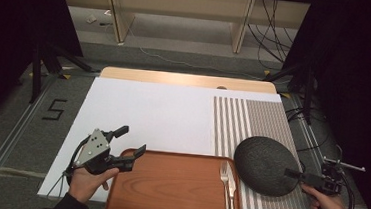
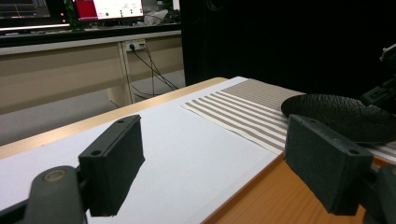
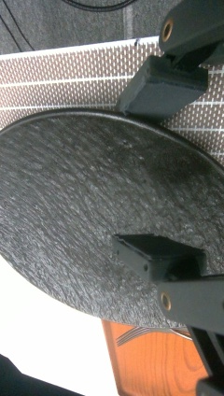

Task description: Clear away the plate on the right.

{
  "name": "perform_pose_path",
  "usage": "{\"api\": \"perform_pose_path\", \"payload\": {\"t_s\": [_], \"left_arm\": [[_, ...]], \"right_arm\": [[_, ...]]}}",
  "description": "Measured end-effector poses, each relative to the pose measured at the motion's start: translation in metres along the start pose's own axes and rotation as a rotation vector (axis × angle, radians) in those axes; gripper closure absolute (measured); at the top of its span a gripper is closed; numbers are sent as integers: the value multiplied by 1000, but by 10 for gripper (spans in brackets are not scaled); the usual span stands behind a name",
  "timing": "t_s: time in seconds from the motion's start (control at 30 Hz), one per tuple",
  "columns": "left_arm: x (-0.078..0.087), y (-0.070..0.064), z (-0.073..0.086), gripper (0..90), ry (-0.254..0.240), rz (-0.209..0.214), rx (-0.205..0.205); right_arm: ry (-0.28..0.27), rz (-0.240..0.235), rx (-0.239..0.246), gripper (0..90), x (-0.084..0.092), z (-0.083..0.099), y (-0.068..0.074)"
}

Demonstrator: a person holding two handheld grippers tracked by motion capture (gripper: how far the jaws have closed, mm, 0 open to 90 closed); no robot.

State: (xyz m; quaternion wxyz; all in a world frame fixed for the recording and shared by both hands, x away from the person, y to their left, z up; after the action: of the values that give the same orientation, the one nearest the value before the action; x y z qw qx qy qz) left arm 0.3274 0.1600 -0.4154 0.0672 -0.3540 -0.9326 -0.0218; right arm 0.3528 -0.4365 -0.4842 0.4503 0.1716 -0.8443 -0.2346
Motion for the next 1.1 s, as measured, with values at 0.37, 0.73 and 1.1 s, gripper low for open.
{"api": "perform_pose_path", "payload": {"t_s": [0.37, 0.73, 1.1], "left_arm": [[0, -1, -1, 194, -7, 3, 0], [0, -1, -1, 194, -6, 2, -4], [0, -1, -1, 194, -4, 0, -11]], "right_arm": [[-17, -28, -44, 423, -1, 0, -6], [-11, -55, -80, 452, -4, -1, -10], [-20, -58, -131, 615, -4, -1, -16]]}}
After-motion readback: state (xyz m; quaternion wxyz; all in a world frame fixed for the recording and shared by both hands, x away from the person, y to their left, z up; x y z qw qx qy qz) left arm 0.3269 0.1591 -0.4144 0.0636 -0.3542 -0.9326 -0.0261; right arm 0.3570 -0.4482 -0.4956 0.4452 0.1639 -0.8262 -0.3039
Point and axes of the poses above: each handheld gripper's, and its own axes: x roughly backward along the jaws, z roughly out of its underside, y roughly to its left, the point moved 2 cm from there along -x, roughly forward along the jaws
